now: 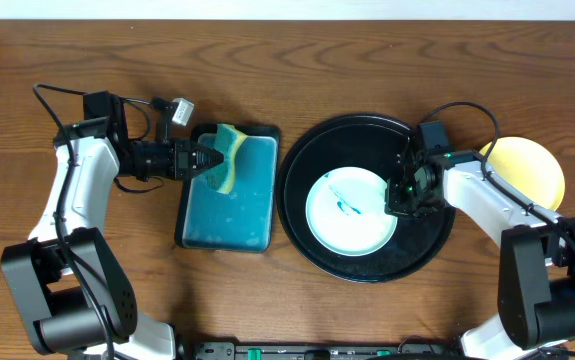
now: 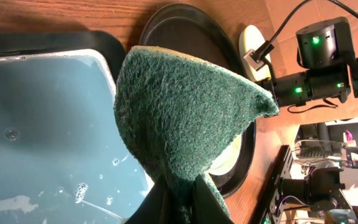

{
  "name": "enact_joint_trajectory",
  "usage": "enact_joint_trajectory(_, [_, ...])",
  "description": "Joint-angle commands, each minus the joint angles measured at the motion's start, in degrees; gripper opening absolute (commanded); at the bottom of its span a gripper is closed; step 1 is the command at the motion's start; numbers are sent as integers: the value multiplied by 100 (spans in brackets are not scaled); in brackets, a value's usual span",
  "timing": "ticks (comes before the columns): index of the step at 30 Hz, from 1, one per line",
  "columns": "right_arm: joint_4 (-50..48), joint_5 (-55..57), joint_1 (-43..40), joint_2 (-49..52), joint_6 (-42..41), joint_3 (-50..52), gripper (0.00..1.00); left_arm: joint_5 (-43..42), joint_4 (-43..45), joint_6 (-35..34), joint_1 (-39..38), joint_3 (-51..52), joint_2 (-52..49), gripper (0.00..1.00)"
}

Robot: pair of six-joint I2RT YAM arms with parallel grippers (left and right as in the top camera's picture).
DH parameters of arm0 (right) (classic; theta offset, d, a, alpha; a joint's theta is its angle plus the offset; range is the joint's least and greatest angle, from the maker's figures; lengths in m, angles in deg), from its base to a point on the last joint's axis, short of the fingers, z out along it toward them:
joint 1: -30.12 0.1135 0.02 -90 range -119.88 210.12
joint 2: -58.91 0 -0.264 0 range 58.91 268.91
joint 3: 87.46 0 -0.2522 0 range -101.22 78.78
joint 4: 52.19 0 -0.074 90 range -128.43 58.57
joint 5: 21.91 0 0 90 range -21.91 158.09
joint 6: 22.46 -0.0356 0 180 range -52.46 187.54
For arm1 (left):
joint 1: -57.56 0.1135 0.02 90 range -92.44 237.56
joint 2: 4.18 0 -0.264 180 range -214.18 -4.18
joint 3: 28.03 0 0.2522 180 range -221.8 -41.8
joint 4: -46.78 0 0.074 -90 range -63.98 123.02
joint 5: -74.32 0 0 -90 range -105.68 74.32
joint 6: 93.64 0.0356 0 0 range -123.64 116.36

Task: Clean dirty plates on tray and stack at the side
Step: 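Lift the sponge from the blue basin and dip it with the left gripper, then move the sponge from the basin onto the white plate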

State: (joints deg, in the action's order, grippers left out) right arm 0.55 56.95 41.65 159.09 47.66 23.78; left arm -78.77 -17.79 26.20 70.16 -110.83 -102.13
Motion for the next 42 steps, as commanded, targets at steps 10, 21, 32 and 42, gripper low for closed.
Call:
enact_joint_trajectory(10, [-192, 962, -7, 177, -24, 70, 1, 2564, 1003, -2721, -708, 42, 44, 7])
enact_joint_trajectory(21, [-201, 962, -7, 177, -24, 70, 1, 5943, 1161, -4597, -2376, 11, 44, 7])
enact_joint_trajectory(32, [-197, 962, -7, 177, -24, 70, 1, 6546, 643, -5106, -3071, -450, 28, 7])
enact_joint_trajectory(42, [-195, 960, -7, 177, -22, 70, 1, 5353, 730, -4446, -3866, -848, -20, 8])
